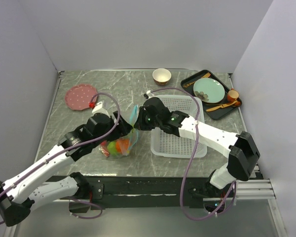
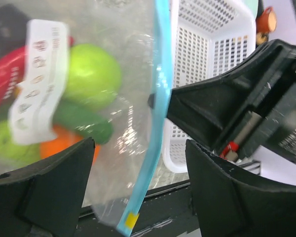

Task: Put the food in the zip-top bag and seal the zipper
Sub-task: Zip the zipper food storage bag at the center of the board.

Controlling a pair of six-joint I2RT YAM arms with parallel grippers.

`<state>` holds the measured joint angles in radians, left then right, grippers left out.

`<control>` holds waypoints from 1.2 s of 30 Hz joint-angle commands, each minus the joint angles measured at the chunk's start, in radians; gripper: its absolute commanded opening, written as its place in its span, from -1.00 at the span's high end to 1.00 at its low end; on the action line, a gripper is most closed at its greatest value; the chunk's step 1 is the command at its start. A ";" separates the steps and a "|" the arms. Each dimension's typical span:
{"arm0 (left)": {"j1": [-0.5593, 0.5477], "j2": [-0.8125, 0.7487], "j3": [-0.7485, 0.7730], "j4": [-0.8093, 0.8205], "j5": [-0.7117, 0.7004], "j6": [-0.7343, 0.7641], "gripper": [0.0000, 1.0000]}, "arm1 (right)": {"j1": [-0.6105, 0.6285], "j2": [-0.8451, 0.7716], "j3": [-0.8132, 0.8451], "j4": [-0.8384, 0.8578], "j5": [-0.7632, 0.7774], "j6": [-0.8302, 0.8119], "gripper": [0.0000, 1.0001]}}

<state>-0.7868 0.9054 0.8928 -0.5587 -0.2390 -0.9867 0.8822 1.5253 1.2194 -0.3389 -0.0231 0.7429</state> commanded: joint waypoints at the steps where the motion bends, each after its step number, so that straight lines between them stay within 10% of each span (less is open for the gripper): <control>1: -0.002 -0.092 -0.044 -0.040 -0.057 -0.088 -0.61 | -0.019 0.016 0.045 -0.003 0.022 0.019 0.76; 24: -0.003 -0.460 -0.600 0.339 0.231 -0.586 -0.53 | -0.035 0.030 0.037 -0.002 0.022 0.030 0.74; 36: -0.015 -0.422 -0.620 0.453 0.219 -0.636 -0.43 | -0.040 0.027 0.026 0.005 0.015 0.029 0.74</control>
<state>-0.7944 0.4747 0.2520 -0.1967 -0.0196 -1.5932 0.8509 1.5467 1.2194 -0.3592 -0.0193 0.7654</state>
